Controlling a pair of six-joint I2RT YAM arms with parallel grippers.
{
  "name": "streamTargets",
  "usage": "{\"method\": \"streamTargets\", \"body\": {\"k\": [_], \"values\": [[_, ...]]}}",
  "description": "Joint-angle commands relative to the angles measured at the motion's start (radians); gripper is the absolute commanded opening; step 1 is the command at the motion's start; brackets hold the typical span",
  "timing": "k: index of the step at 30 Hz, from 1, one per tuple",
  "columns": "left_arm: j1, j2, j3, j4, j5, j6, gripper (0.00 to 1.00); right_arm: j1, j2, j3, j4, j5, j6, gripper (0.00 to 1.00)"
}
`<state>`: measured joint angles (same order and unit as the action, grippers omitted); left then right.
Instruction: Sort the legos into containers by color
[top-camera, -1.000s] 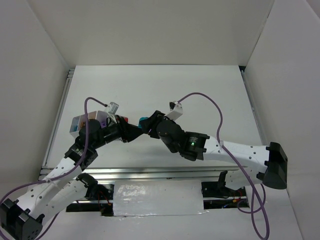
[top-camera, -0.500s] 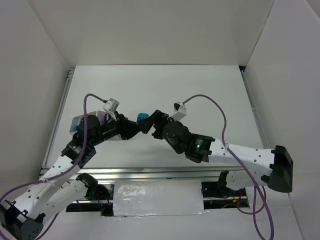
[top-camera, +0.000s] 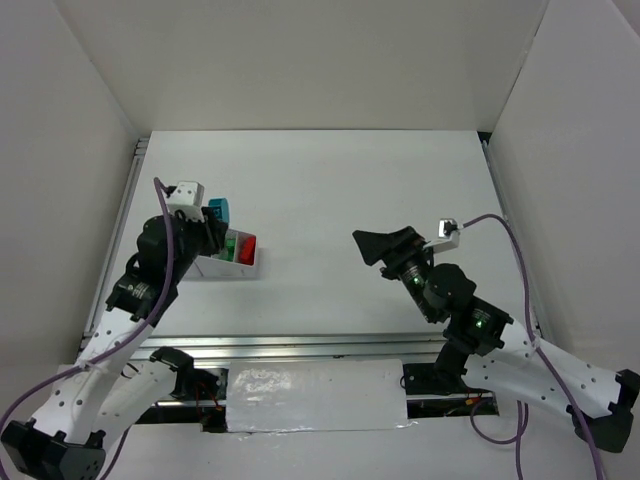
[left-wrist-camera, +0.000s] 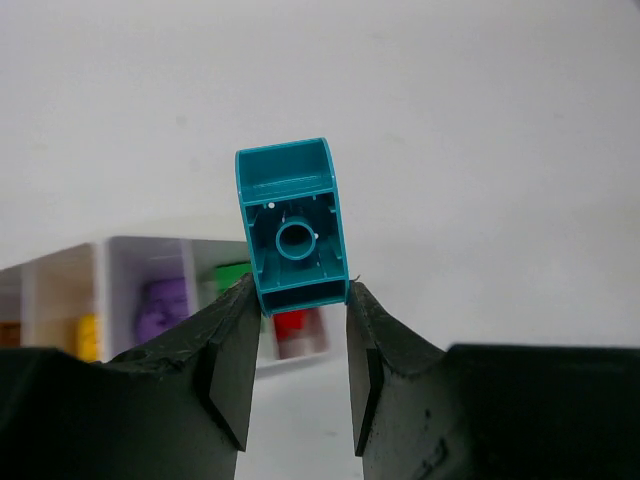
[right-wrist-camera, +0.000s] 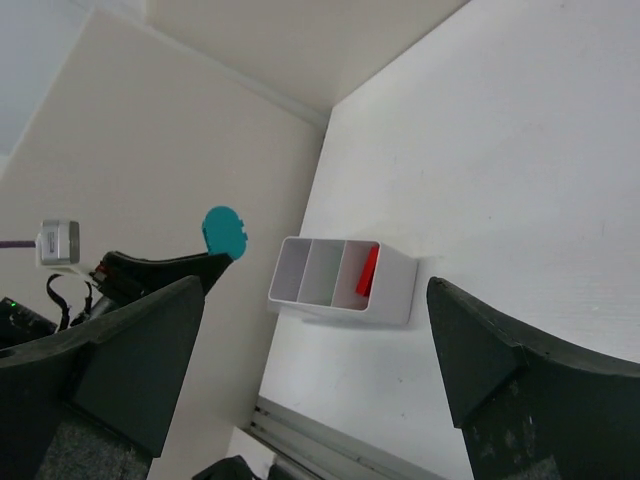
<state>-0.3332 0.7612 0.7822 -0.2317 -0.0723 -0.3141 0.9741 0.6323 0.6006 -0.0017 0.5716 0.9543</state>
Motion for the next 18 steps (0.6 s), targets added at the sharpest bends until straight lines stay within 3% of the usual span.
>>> {"method": "streamTargets", "body": {"k": [1, 3, 5, 9, 10, 12, 16, 18], "values": [[0.055, -0.017, 0.028, 0.037, -0.283, 0.231, 0.0, -0.034, -0.045, -0.041, -0.064, 0.008, -0.061, 1.0], [0.092, -0.019, 0.005, 0.107, -0.334, 0.289, 0.0, -0.055, -0.049, -0.051, -0.075, -0.028, -0.089, 1.0], [0.19, 0.0, 0.008, 0.14, -0.284, 0.364, 0.0, -0.09, -0.042, -0.068, -0.077, -0.064, -0.107, 1.0], [0.439, 0.049, 0.026, 0.204, 0.053, 0.397, 0.0, -0.147, 0.02, -0.096, -0.047, -0.183, -0.169, 1.0], [0.541, 0.055, 0.025, 0.219, 0.095, 0.392, 0.0, -0.159, 0.032, -0.102, -0.038, -0.205, -0.173, 1.0], [0.638, 0.082, 0.019, 0.264, 0.224, 0.403, 0.0, -0.193, 0.067, -0.11, -0.023, -0.254, -0.192, 1.0], [0.669, 0.205, 0.095, 0.14, 0.299, 0.55, 0.0, -0.244, 0.101, -0.128, -0.005, -0.343, -0.164, 1.0], [0.691, 0.219, 0.082, 0.144, 0.284, 0.546, 0.0, -0.258, 0.093, -0.145, -0.001, -0.361, -0.158, 1.0]]}}
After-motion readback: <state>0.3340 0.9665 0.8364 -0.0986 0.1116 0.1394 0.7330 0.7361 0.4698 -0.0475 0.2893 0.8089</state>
